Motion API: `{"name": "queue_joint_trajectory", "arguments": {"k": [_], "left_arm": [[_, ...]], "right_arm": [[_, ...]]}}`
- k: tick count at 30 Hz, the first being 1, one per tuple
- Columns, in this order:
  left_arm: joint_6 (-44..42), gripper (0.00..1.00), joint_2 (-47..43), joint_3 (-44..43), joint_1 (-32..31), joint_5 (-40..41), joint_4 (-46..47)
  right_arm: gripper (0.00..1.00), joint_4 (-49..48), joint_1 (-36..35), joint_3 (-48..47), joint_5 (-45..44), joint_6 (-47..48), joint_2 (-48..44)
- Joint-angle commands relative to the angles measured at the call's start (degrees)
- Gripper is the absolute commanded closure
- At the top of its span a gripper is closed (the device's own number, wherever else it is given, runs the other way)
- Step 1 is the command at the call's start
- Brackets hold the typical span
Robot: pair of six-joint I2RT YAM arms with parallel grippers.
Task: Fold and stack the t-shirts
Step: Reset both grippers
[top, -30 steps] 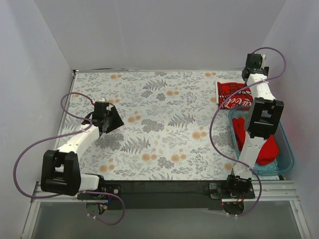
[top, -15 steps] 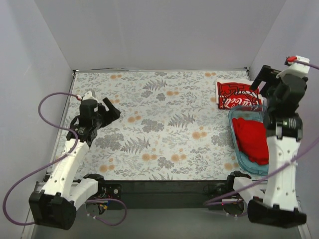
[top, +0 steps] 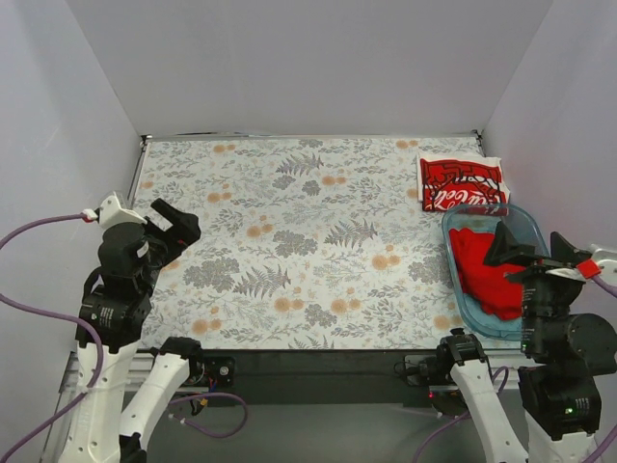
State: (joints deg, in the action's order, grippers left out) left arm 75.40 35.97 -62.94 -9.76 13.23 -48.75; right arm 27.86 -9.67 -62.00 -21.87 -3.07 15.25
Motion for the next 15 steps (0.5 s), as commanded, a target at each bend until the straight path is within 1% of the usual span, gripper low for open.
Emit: {"name": "queue_joint_trajectory", "arguments": {"k": [1,2,7,11,15], "left_arm": [[0.7,0.06,0.7,2.0,-1.1,3.0,-5.9],[0.8,0.05,0.7,2.7,-1.7,4.0,-6.1],[0.6,0.04,1.3,3.8,-2.8,4.0,-5.5],[0.5,0.04,1.6,5.1,-2.8,3.3,-3.5],[0.9,0.04,0.0,8.2,-2.8,0.9,-1.3]], "right_arm": [[0.02,1.9,-0.5,4.4,2.1,-1.1,-1.7],[0.02,1.9,-0.5,5.2,3.5,-1.9,-2.3],[0.01,1.4,-0.5,11.1,3.8,-4.6,-4.8],[0.02,1.4,-0.4,12.4,4.8,-4.4,-4.4],[0.02,1.4,-0.4,12.5,4.6,-4.0,-4.1]]}}
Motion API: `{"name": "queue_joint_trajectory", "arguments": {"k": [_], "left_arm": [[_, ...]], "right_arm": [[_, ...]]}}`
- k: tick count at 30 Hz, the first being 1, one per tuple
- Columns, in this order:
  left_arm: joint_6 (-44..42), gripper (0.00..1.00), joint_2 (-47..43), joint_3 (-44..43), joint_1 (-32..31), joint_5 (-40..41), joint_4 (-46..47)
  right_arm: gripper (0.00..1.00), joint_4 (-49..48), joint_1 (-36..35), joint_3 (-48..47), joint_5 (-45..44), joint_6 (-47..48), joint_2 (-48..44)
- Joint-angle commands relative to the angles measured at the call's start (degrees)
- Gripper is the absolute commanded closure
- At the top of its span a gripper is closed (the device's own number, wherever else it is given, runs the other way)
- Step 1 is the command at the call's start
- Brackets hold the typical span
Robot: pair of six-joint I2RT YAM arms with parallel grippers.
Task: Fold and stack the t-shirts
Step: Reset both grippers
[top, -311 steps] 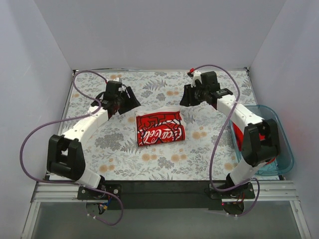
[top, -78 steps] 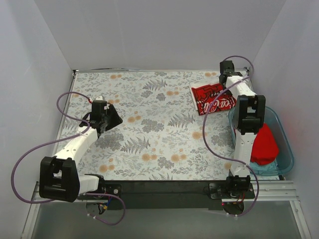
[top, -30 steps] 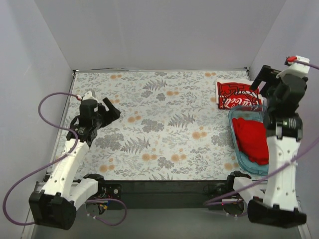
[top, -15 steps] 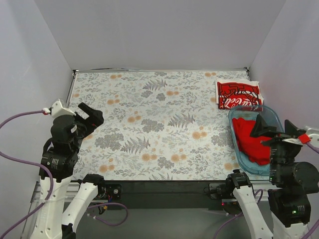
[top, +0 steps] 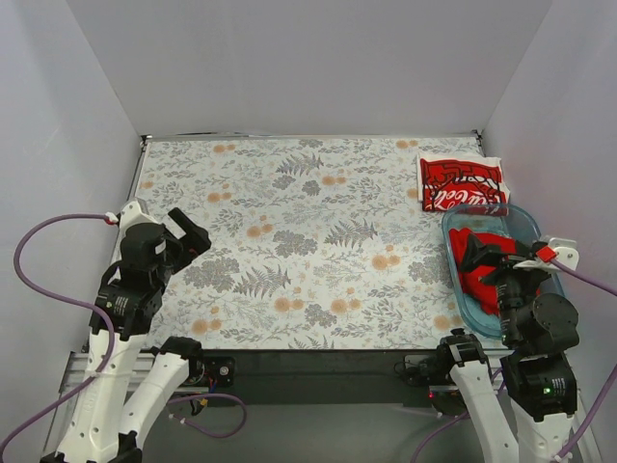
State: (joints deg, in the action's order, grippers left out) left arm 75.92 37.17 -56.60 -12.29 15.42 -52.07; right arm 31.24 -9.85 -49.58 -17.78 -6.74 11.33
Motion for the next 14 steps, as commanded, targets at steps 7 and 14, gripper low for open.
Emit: {"name": "queue_joint_trajectory", "arguments": {"k": [7,14], "left_arm": [[0.0,0.05,-0.9,3.4,-0.3,-2.1,3.6],[-0.3,0.05,-1.5,4.3,-0.3,-3.4,5.0]], "right_arm": [[0.02,-1.9,-0.3,0.7,1.4,-1.0,0.2],[0.01,-1.9,-0.3,0.2,2.0,-1.0,1.0]]}}
